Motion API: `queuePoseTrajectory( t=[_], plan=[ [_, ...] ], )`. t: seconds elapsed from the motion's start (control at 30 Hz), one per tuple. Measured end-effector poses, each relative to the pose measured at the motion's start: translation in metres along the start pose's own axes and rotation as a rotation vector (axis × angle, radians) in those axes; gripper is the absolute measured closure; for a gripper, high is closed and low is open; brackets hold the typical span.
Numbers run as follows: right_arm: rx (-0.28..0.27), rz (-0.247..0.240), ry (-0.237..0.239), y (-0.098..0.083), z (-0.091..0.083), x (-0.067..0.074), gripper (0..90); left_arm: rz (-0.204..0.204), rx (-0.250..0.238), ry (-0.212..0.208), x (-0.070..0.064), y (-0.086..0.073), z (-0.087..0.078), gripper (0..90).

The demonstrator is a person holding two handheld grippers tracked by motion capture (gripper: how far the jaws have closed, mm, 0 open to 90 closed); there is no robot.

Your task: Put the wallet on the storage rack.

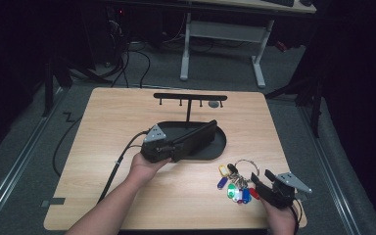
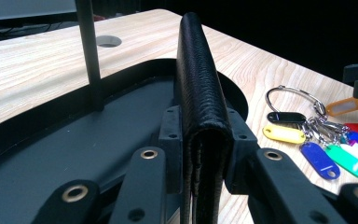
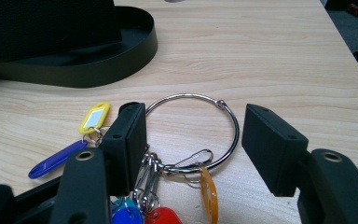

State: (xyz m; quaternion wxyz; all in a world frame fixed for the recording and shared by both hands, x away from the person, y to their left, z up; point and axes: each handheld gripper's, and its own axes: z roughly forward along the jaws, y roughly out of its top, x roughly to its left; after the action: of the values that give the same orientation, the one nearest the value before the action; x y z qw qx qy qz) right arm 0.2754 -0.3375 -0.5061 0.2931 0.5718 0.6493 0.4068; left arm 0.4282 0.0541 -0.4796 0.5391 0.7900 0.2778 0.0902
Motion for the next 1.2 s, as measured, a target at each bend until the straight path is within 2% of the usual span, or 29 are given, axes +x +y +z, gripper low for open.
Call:
queuePoseTrajectory(
  t=[0.23,0.4,0.5,0.6,0.73,0.77,0.93,1.1,1.2],
  plan=[
    [0.000,-0.004,0.001,0.000,0.000,0.002,40.4,-0.005,-0.008,0.020,0.001,0.002,-0.004,67.3],
    [0.006,-0.004,0.005,0.000,0.002,0.003,40.5,0.033,-0.009,0.046,-0.001,0.003,-0.009,64.8],
    [0.005,-0.007,0.006,0.001,0.001,0.005,40.5,0.036,-0.022,0.061,-0.001,0.003,-0.014,61.0],
    [0.008,-0.006,0.005,0.001,0.002,0.005,40.5,0.045,-0.030,0.070,-0.002,0.001,-0.019,60.9],
    [0.011,-0.012,0.008,0.000,0.003,0.006,40.5,-0.013,-0.065,0.033,0.000,-0.005,-0.024,71.5],
    [0.015,-0.010,0.011,0.000,0.004,0.006,40.5,-0.017,-0.072,0.030,0.000,-0.006,-0.025,72.9],
    [0.019,-0.017,0.013,0.000,0.004,0.007,40.5,0.025,-0.086,0.023,-0.009,-0.006,-0.025,75.6],
    [0.020,-0.010,0.011,0.000,0.005,0.005,40.4,0.005,-0.110,-0.027,-0.014,-0.006,-0.032,76.2],
    [0.018,-0.011,0.010,0.000,0.004,0.006,40.5,0.003,-0.116,-0.037,-0.017,-0.007,-0.032,76.0]
  ],
)
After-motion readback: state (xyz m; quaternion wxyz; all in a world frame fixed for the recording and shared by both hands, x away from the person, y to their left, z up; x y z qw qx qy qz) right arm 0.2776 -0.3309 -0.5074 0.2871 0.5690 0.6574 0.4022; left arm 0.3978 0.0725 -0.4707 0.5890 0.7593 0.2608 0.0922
